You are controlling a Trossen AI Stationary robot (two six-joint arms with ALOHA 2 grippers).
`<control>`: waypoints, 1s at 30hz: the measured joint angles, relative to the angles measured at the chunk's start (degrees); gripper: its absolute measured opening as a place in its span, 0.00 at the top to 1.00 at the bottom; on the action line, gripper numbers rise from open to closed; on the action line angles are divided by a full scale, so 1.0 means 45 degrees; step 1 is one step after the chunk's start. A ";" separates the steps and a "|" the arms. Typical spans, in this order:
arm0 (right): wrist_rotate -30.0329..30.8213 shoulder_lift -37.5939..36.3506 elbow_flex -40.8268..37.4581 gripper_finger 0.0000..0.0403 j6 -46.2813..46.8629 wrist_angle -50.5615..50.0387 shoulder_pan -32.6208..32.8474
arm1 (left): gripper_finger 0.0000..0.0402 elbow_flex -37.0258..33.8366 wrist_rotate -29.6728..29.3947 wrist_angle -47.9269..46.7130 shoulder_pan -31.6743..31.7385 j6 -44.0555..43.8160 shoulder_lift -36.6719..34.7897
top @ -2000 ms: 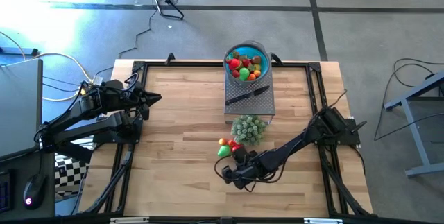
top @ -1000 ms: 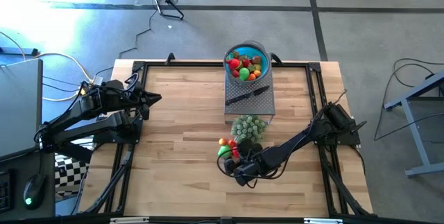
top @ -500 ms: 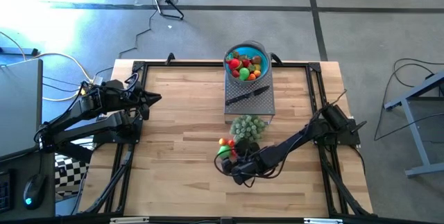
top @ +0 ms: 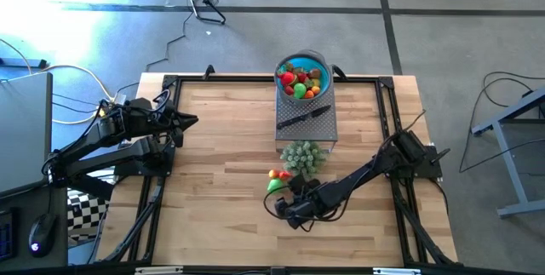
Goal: Pick & Place Fruit
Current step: Put the red apple into the blue strainer bowl
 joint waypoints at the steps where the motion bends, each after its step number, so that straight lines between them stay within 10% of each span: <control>1: -0.0049 0.0000 -0.0001 0.08 0.0131 -0.0174 0.0061 | 0.89 0.0000 0.0000 0.0003 -0.0004 0.0000 0.0000; 20: 0.1559 -0.0155 -0.0001 0.08 0.7798 -0.4385 0.1819 | 0.89 0.0000 0.0000 -0.0024 -0.0005 0.0000 0.0000; 30: 0.3030 -0.0155 -0.0001 0.08 0.6133 -0.4262 0.1473 | 0.89 0.0000 0.0000 -0.0228 -0.0005 0.0000 0.0000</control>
